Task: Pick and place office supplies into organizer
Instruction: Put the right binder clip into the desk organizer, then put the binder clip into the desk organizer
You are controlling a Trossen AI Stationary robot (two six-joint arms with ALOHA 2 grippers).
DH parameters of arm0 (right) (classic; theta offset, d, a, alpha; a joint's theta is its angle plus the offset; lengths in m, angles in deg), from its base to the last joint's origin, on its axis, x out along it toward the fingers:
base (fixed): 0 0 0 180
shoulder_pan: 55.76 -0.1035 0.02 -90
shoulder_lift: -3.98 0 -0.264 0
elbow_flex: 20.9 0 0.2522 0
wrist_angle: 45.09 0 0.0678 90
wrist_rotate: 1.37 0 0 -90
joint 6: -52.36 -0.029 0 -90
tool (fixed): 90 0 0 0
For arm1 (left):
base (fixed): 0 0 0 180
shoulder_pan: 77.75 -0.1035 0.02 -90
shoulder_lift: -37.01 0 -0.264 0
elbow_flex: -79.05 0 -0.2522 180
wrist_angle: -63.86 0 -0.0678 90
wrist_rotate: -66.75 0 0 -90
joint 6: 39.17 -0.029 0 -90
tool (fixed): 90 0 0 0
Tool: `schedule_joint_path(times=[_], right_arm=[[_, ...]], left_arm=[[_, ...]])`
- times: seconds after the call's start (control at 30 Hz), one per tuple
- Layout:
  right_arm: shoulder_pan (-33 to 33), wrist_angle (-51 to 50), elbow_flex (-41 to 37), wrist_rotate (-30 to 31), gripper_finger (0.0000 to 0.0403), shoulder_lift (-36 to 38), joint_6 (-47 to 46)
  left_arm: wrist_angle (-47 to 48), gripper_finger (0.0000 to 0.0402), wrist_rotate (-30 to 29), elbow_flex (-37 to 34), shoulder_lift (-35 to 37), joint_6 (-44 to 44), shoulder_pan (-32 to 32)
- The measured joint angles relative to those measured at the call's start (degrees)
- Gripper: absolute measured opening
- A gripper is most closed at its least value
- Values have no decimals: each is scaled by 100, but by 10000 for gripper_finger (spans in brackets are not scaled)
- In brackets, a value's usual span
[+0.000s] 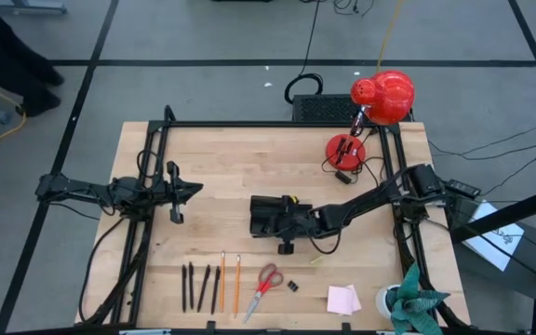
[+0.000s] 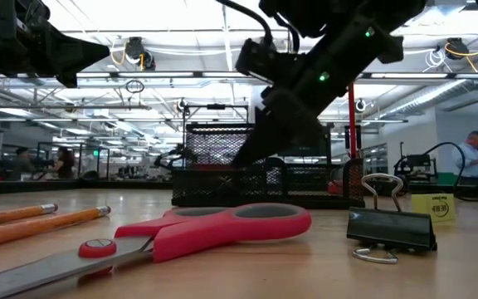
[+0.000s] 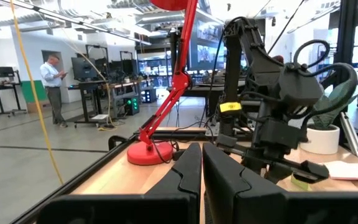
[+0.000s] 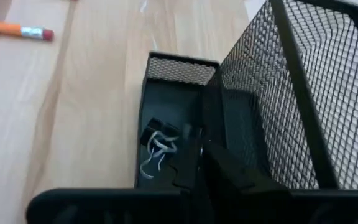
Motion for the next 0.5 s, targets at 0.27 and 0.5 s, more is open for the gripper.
schedule_joint_path(times=[0.27, 0.5], right_arm=[[62, -4, 2, 0, 50, 26, -30], [-51, -108, -12, 300, 73, 399, -101]], left_arm=[[4, 24, 0, 0, 0, 0, 0], [4, 24, 0, 0, 0, -2, 0]])
